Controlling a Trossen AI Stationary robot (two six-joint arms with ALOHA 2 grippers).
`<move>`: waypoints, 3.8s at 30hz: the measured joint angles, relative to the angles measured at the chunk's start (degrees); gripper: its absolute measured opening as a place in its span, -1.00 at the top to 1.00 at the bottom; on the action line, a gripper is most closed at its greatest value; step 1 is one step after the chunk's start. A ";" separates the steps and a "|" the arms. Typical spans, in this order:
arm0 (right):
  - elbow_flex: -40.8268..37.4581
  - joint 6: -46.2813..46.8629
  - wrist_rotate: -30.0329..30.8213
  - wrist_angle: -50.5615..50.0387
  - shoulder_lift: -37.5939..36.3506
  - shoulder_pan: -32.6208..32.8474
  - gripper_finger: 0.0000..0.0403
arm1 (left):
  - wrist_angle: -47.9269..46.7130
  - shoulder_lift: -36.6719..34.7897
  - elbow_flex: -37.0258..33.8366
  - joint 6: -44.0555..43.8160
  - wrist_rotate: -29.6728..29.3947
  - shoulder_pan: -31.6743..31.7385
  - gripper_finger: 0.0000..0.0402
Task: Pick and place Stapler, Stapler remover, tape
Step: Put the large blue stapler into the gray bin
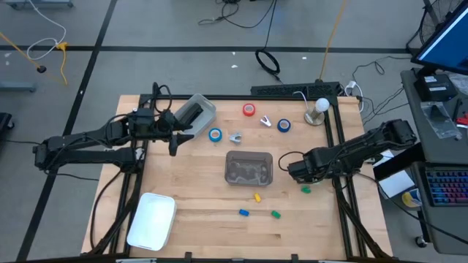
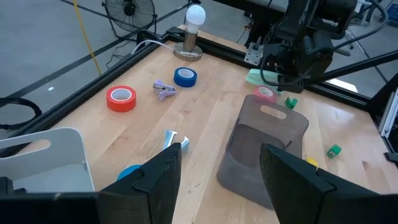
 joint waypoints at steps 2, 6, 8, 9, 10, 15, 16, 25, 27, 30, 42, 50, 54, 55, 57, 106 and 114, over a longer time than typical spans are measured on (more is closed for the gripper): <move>0.02 0.92 1.22 0.02 -0.07 -0.21 -0.10 | -0.02 0.00 0.00 -0.04 -0.02 0.00 -0.09; 0.07 1.94 2.22 -0.44 -1.03 -0.43 -0.02 | -0.01 0.00 0.00 -0.31 0.00 0.00 -0.09; 0.07 1.99 2.12 -0.90 -1.34 -0.43 0.06 | 0.00 0.00 0.00 -0.31 0.00 0.00 -0.09; 0.07 1.99 2.08 -1.03 -1.40 -0.43 0.11 | 0.00 0.00 0.00 -0.31 0.00 0.00 -0.09; 0.07 1.99 1.94 -1.02 -1.40 -0.43 0.17 | -0.02 0.00 0.00 -0.31 -0.01 0.00 -0.09; 0.13 1.80 0.43 -1.22 -1.40 -0.42 0.42 | -0.01 0.00 0.00 -0.29 -0.02 0.00 -0.09; 0.13 1.77 0.11 -1.23 -1.40 -0.41 0.43 | 0.01 0.00 0.00 -0.17 -0.02 0.00 -0.09; 2.80 -0.25 -1.03 -5.41 -1.92 -0.36 0.43 | 0.94 0.00 0.00 0.20 -0.04 0.00 -0.09; 4.89 -0.40 -0.73 -10.33 -1.97 -0.36 0.43 | 2.26 0.00 0.00 0.22 -0.08 0.00 -0.09; 9.45 -1.32 1.85 -16.10 -2.04 -0.36 0.43 | 4.15 0.00 0.00 0.81 -0.23 0.00 -0.09; 24.13 -20.95 31.81 -7.29 -3.21 -0.86 0.43 | 12.90 0.02 0.00 4.62 -0.28 0.00 -0.09; 24.10 -49.97 41.22 17.39 -3.13 -6.97 0.43 | 17.40 1.09 -0.03 5.21 -0.28 0.00 -0.09; 24.06 -63.18 42.70 30.82 -3.13 -11.57 0.43 | 19.84 3.84 0.43 5.34 -0.28 -0.09 -0.09; 24.06 -66.23 42.71 34.13 -3.13 -12.63 0.43 | 20.69 4.71 0.65 5.99 -0.28 -0.09 -0.09; 24.06 -71.85 42.72 40.53 -3.13 -14.15 0.43 | 21.71 6.24 1.34 7.94 -0.25 -0.30 -0.09; 24.02 -87.64 30.16 52.15 5.57 -18.29 0.43 | -16.67 52.13 55.49 50.26 -23.19 -10.86 -0.09; 24.02 -87.10 30.41 52.46 5.57 -17.41 0.43 | -16.82 53.52 56.06 52.02 -24.24 -10.83 -0.09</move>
